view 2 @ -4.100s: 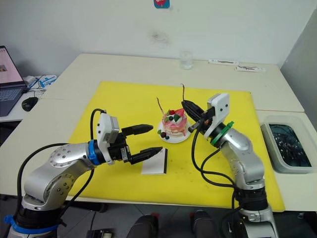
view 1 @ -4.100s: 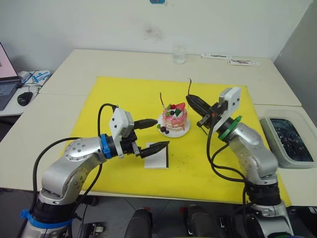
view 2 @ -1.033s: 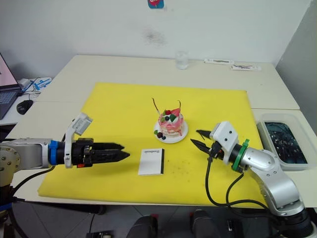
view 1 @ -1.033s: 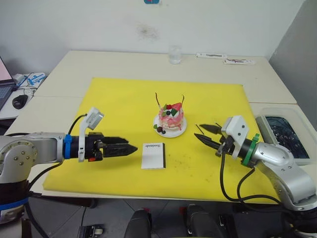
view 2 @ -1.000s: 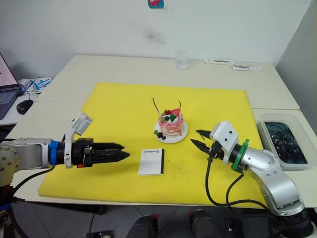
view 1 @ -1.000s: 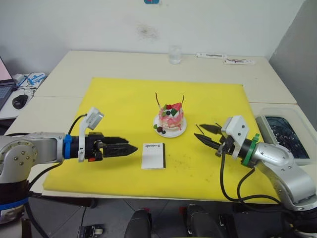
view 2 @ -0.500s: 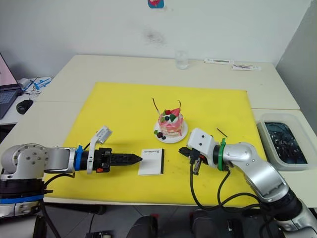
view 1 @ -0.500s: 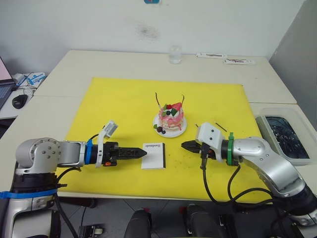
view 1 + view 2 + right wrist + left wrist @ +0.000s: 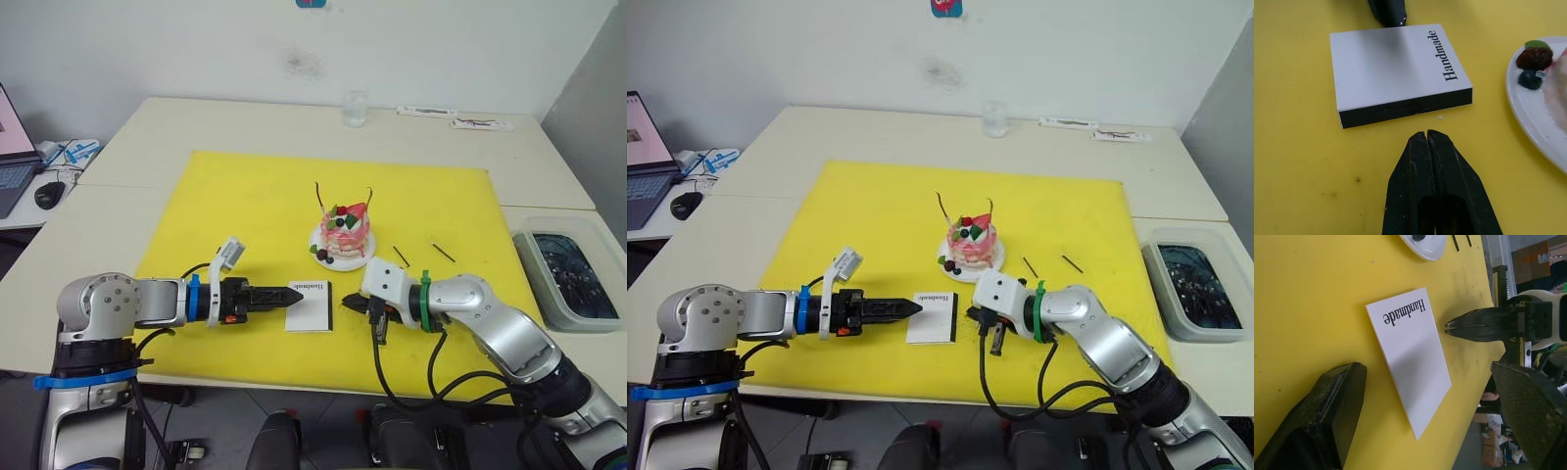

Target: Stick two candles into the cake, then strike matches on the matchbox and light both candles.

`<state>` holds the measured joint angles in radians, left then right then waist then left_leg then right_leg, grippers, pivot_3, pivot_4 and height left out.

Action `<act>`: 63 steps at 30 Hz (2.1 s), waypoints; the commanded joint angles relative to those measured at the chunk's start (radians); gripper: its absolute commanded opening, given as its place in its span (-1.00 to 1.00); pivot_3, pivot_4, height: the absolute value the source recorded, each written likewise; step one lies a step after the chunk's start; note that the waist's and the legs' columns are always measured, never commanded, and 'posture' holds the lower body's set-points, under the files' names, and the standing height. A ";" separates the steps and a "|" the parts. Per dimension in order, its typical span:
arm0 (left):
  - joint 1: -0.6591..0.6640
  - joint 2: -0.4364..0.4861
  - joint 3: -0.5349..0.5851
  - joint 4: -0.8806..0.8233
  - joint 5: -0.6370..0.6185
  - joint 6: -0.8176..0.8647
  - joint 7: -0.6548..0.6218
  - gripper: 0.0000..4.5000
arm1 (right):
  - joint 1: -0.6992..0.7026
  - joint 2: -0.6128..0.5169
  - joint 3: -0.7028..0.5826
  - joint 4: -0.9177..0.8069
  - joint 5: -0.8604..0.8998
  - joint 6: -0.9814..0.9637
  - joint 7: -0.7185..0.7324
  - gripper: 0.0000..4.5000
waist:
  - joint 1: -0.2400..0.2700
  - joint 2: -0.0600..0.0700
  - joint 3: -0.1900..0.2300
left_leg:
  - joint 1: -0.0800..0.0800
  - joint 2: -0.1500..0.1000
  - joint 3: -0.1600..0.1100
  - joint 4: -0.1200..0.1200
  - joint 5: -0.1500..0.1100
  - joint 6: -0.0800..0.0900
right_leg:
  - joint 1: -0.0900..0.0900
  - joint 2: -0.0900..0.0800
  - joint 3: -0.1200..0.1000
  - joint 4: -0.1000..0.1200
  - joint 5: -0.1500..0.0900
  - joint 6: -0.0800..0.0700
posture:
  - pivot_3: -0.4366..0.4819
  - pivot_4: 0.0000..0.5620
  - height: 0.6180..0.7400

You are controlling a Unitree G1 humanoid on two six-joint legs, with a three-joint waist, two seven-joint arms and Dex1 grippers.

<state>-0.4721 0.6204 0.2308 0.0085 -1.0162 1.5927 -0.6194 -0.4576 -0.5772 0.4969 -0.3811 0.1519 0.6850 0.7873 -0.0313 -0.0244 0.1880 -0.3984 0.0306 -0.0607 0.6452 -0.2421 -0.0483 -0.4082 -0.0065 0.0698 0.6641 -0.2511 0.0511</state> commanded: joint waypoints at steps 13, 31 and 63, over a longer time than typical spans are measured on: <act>0.049 -0.055 0.001 -0.054 0.009 0.022 0.028 1.00 | -0.064 0.120 0.058 0.134 -0.075 -0.080 0.046 -0.99 | -0.002 0.000 -0.001 | 0.002 0.000 0.000 0.000 0.000 0.000 | 0.002 0.000 0.000 0.000 0.000 0.001 | -0.05 -0.47 1.00; 0.068 -0.088 0.015 -0.071 0.009 0.022 0.047 1.00 | -0.096 0.216 0.057 0.202 -0.111 -0.140 0.071 -0.99 | -0.002 0.000 -0.001 | 0.002 0.000 0.000 0.000 0.000 0.000 | 0.002 0.000 0.000 -0.001 0.000 0.001 | -0.05 -0.47 1.00; 0.106 -0.101 0.032 -0.095 0.047 -0.008 0.071 -0.98 | -0.095 0.274 0.040 0.175 -0.112 -0.110 0.091 -1.00 | -0.003 0.000 -0.001 | 0.001 -0.001 0.000 -0.001 0.000 -0.001 | 0.001 -0.001 0.000 -0.001 0.000 0.000 | -0.05 -0.47 1.00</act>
<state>-0.3808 0.5167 0.2737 -0.0708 -0.9751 1.5813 -0.5452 -0.5337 -0.3118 0.5420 -0.1617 0.0260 0.5771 0.8712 -0.0341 -0.0239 0.1870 -0.3971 0.0299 -0.0610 0.6438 -0.2424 -0.0494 -0.4071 -0.0074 0.0695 0.6626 -0.2512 0.0509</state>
